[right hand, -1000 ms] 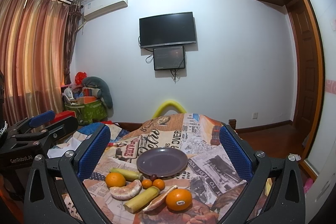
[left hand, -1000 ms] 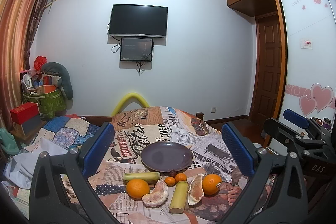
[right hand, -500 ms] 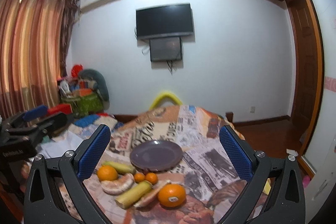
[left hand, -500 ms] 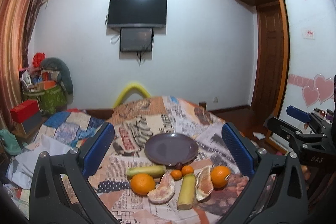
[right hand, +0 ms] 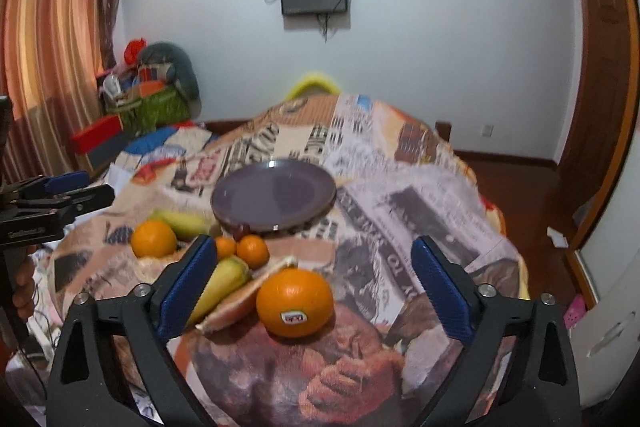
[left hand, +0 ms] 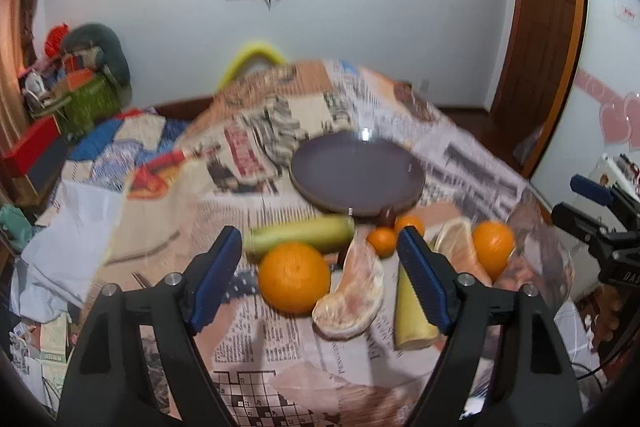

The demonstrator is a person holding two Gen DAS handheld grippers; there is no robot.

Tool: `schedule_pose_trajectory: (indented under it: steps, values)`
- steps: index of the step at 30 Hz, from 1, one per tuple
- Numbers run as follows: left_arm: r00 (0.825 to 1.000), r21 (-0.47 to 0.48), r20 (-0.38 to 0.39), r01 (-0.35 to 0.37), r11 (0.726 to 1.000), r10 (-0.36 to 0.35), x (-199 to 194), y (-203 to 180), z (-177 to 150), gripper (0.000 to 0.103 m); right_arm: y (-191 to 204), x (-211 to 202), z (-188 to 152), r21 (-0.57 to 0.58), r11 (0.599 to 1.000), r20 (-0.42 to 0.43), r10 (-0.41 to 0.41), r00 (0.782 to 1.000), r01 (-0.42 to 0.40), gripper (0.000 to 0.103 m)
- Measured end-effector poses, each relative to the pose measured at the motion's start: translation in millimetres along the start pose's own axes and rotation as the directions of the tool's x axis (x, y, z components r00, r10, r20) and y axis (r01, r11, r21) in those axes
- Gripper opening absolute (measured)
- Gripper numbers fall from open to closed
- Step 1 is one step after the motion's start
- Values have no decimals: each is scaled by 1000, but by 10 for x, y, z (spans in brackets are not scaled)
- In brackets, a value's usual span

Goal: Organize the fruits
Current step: 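Move the left tool to the plain large orange while the right tool approaches the Dole-sticker orange, then close the left tool on the plain orange while the right tool grasps the Dole orange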

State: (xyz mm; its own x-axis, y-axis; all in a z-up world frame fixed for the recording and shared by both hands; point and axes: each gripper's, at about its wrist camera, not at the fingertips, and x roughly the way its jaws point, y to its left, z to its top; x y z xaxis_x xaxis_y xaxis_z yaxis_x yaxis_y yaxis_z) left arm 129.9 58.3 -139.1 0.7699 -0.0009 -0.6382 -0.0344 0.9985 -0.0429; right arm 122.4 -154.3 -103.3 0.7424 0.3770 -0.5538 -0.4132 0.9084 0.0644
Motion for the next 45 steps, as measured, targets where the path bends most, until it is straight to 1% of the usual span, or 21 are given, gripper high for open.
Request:
schedule_pose_trajectory:
  steps: [3,6,9,12,16,18,21,26,31,39,41,45]
  values:
    - [998,6,-65,18,1000,-17,218,18,-96,78,-16,132,-56,-2,999,-53,35,998,-35,86]
    - [994,18,-110,28,999,-26,376,19,-172,75,-13,234,-141,-4,997,-103,70,992,-71,77]
    - [989,21,-142,37,999,-33,500,24,-247,75,15,343,-216,-11,995,-146,96,985,-99,75]
    - [987,1,-158,27,1000,-27,595,65,-268,75,8,408,-283,-12,994,-174,107,979,-111,75]
    - [986,-24,-165,-20,999,16,714,139,-274,75,-42,526,-342,4,993,-206,114,972,-116,75]
    - [985,-36,-174,-19,999,12,758,162,-282,75,-60,582,-359,11,994,-216,112,970,-112,75]
    - [983,-43,-185,-23,999,15,833,184,-294,75,-104,664,-394,32,992,-237,125,963,-121,71]
    - [982,-70,-187,-23,997,10,937,242,-302,66,-98,764,-409,48,987,-255,162,953,-154,70]
    - [981,-107,-194,-4,994,-17,1023,294,-311,65,-99,843,-424,59,984,-268,180,947,-170,68]
    - [984,-76,-178,-14,997,0,982,245,-303,63,-168,837,-411,108,974,-263,223,939,-201,67]
    - [984,-79,-177,-13,997,-1,951,245,-299,63,-156,819,-403,102,976,-263,215,941,-194,67]
    - [988,-74,-153,-37,997,26,819,245,-263,63,-156,778,-383,87,982,-259,185,948,-168,66]
